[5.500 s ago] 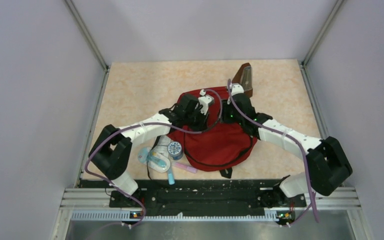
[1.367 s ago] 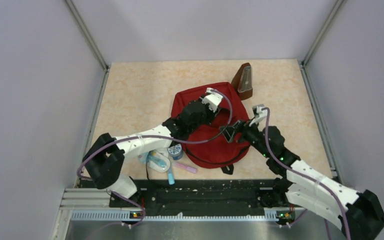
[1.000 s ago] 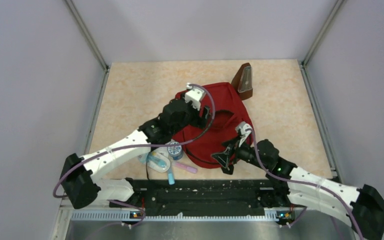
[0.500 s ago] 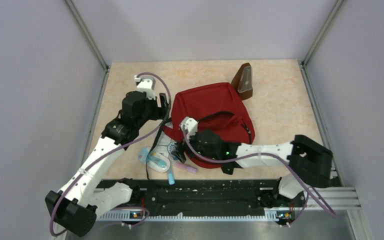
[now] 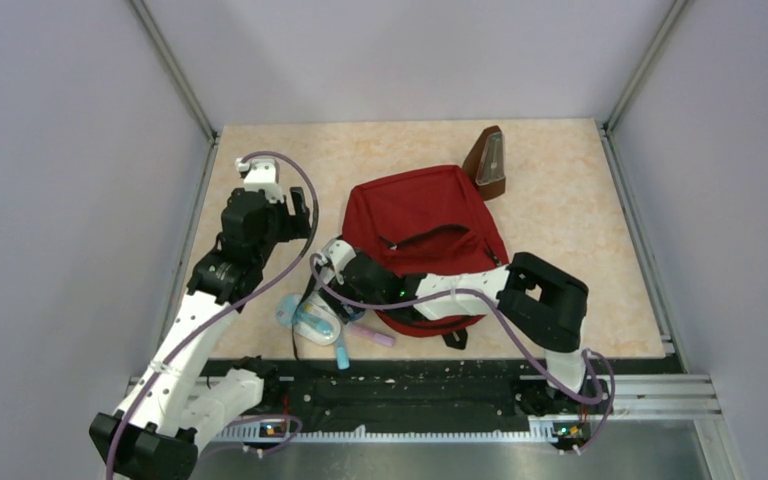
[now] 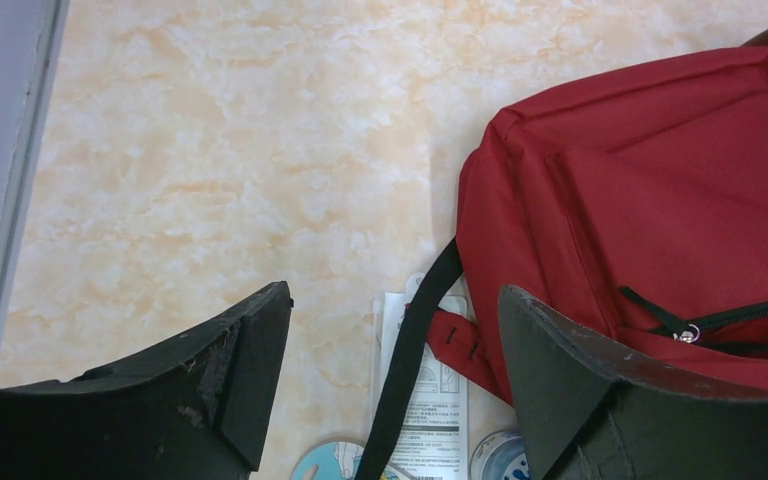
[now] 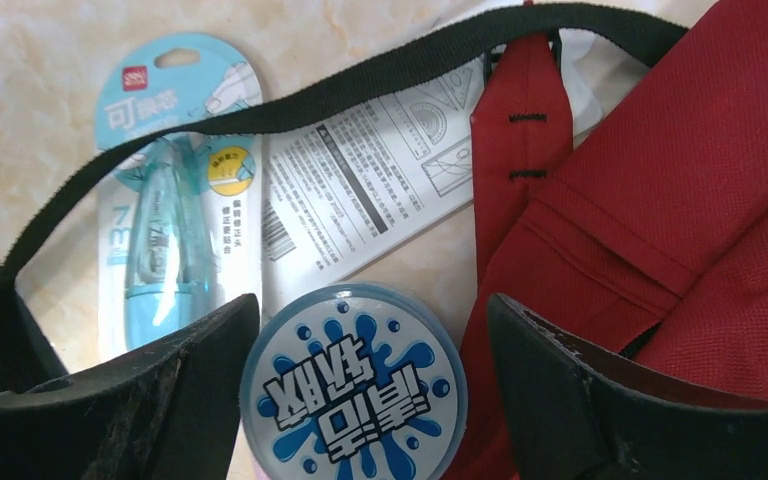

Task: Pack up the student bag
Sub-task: Pick up the stationery from the center of the board, then place the stationery in the student bag.

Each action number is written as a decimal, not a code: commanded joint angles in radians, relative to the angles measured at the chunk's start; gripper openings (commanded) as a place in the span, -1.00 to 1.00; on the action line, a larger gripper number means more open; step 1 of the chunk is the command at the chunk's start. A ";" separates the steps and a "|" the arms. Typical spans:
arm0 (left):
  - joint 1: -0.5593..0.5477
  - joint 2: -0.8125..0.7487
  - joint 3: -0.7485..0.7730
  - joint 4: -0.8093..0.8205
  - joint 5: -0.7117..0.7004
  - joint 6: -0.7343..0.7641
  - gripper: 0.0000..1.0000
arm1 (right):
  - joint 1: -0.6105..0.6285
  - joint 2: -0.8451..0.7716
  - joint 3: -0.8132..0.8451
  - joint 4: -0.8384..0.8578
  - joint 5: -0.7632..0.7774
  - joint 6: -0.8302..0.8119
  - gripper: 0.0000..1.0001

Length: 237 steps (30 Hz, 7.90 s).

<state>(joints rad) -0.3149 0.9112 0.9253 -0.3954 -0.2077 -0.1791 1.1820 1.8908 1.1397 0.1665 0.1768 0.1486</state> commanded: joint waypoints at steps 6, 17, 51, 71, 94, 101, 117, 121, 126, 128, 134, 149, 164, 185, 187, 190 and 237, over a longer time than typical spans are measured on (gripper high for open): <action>0.007 -0.033 -0.009 0.055 -0.023 0.018 0.61 | 0.007 0.055 0.096 -0.110 0.055 0.005 0.49; 0.007 -0.032 -0.017 0.069 -0.003 0.021 0.61 | 0.008 0.052 0.104 -0.145 -0.010 0.049 -0.10; -0.450 0.477 0.091 0.458 0.308 0.149 0.48 | -0.340 -1.111 -0.598 0.078 0.401 0.137 -1.00; -0.466 0.717 0.149 0.540 0.082 0.350 0.42 | -0.340 -1.114 -0.671 0.179 0.397 0.187 -1.00; -0.466 0.645 0.053 0.718 0.119 0.272 -1.00 | -0.340 -0.791 -0.831 0.889 0.432 0.164 -1.00; -0.466 0.624 0.046 0.711 0.136 0.261 -1.00 | -0.340 -0.657 -0.828 1.080 0.433 0.103 -1.00; -0.465 0.628 0.003 0.651 0.202 0.296 0.19 | -0.340 -0.685 -0.819 1.042 0.466 0.088 -1.00; -0.464 0.643 0.009 0.654 0.148 0.300 0.22 | -0.339 -0.677 -0.820 1.046 0.459 0.097 -1.00; -0.465 0.672 0.022 0.684 0.084 0.314 -0.04 | -0.340 -0.638 -0.807 1.077 0.439 0.104 -1.00; -0.465 0.682 0.022 0.708 0.037 0.305 -0.22 | -0.340 -0.618 -0.796 1.088 0.436 0.105 -1.00; -0.465 0.680 0.007 0.781 0.085 0.304 -0.57 | -0.339 -0.530 -0.771 1.165 0.409 0.094 -1.00; -0.465 0.557 -0.005 0.860 0.151 0.155 -1.00 | -0.336 -0.195 -0.803 1.515 0.366 0.099 -1.00; -0.464 0.517 -0.046 0.763 0.183 0.158 -1.00 | -0.333 -0.302 -0.889 1.055 0.264 0.312 0.33; -0.464 0.500 -0.033 0.685 0.202 0.161 -1.00 | -0.360 -0.491 -0.678 0.516 0.188 0.206 -0.93; -0.464 0.501 -0.015 0.659 0.203 0.146 -1.00 | -0.360 -0.495 -0.681 0.586 0.183 0.188 -1.00; -0.464 0.507 0.027 0.604 0.202 0.115 -1.00 | -0.360 -0.501 -0.711 0.765 0.184 0.148 -1.00; -0.401 0.557 0.133 0.496 0.125 -0.025 -1.00 | -0.382 -0.526 -0.760 0.743 0.033 0.109 0.97</action>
<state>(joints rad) -0.7341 1.4712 1.0443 0.0208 -0.0582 -0.1921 0.8005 1.5288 0.4210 1.1175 0.2291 0.2165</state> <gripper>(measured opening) 0.012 0.985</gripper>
